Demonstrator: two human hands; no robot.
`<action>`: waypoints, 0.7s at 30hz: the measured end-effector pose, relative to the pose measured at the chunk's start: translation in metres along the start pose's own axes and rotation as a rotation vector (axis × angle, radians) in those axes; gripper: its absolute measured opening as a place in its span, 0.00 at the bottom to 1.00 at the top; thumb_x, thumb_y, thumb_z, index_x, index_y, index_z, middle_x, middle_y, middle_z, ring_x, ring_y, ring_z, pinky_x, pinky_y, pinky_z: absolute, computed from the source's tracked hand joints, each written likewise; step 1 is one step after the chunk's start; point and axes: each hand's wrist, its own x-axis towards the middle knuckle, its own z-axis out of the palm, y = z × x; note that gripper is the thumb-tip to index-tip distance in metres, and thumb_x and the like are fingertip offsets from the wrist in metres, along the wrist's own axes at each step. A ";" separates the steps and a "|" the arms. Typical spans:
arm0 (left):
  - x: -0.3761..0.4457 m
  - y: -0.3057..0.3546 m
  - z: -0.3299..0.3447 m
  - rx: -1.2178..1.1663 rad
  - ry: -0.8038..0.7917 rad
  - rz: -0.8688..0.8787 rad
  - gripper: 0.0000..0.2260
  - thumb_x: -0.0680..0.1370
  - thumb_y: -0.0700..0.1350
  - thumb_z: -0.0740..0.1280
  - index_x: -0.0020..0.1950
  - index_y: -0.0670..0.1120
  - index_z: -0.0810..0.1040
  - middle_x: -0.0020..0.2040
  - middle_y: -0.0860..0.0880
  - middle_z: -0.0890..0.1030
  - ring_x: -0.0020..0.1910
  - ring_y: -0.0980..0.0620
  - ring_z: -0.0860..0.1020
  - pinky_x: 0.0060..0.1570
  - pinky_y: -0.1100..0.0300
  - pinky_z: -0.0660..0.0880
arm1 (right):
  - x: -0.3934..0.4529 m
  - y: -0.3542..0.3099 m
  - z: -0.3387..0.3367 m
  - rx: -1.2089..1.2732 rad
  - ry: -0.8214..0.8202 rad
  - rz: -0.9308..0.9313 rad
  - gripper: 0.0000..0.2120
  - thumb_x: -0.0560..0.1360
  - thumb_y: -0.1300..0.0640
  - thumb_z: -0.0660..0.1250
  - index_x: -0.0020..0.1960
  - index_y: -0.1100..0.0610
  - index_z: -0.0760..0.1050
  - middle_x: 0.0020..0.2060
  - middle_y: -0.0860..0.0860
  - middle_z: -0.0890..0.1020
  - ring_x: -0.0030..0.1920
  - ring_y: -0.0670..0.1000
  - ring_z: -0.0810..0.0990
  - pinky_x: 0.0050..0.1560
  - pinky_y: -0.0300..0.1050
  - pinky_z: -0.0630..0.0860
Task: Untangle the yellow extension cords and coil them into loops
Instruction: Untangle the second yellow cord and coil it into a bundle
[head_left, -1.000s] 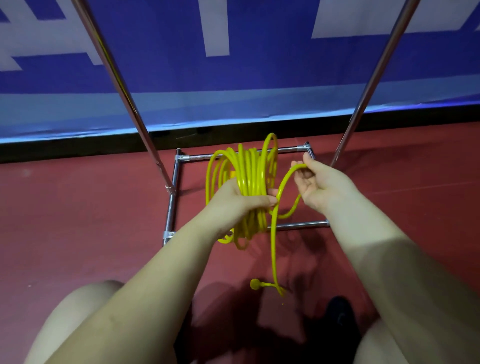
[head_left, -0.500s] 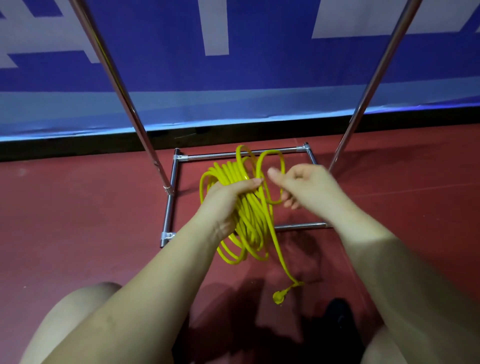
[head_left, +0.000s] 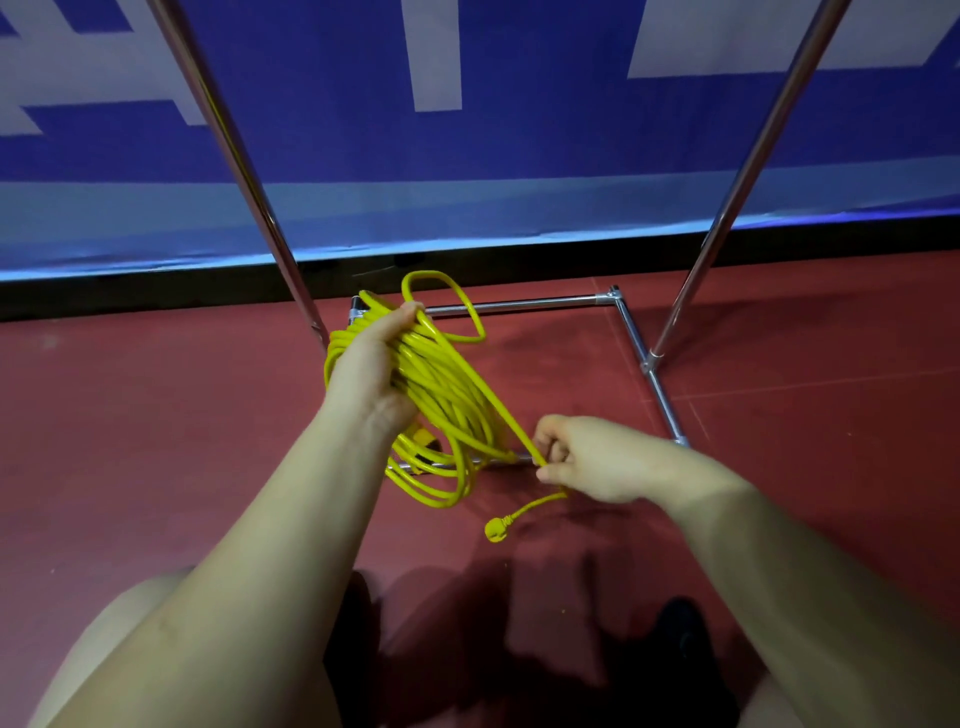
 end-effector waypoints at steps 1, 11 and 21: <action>0.000 0.001 -0.001 0.004 0.000 0.006 0.09 0.77 0.44 0.66 0.36 0.44 0.77 0.29 0.49 0.78 0.29 0.52 0.78 0.37 0.56 0.79 | -0.001 0.001 -0.003 0.035 0.049 -0.009 0.07 0.75 0.57 0.66 0.47 0.52 0.67 0.32 0.44 0.73 0.31 0.42 0.70 0.37 0.40 0.67; -0.006 -0.007 -0.003 0.213 -0.059 0.009 0.09 0.76 0.44 0.67 0.36 0.44 0.76 0.27 0.49 0.77 0.26 0.54 0.77 0.33 0.61 0.77 | -0.009 -0.004 -0.039 0.538 0.633 0.024 0.10 0.77 0.59 0.64 0.55 0.50 0.78 0.33 0.47 0.78 0.26 0.43 0.73 0.30 0.39 0.78; -0.022 -0.012 0.005 0.396 -0.305 -0.086 0.06 0.64 0.45 0.70 0.37 0.44 0.78 0.28 0.47 0.77 0.27 0.52 0.77 0.37 0.57 0.75 | -0.011 -0.021 -0.045 1.183 0.415 0.169 0.04 0.75 0.60 0.67 0.49 0.58 0.76 0.36 0.53 0.81 0.27 0.45 0.81 0.31 0.37 0.79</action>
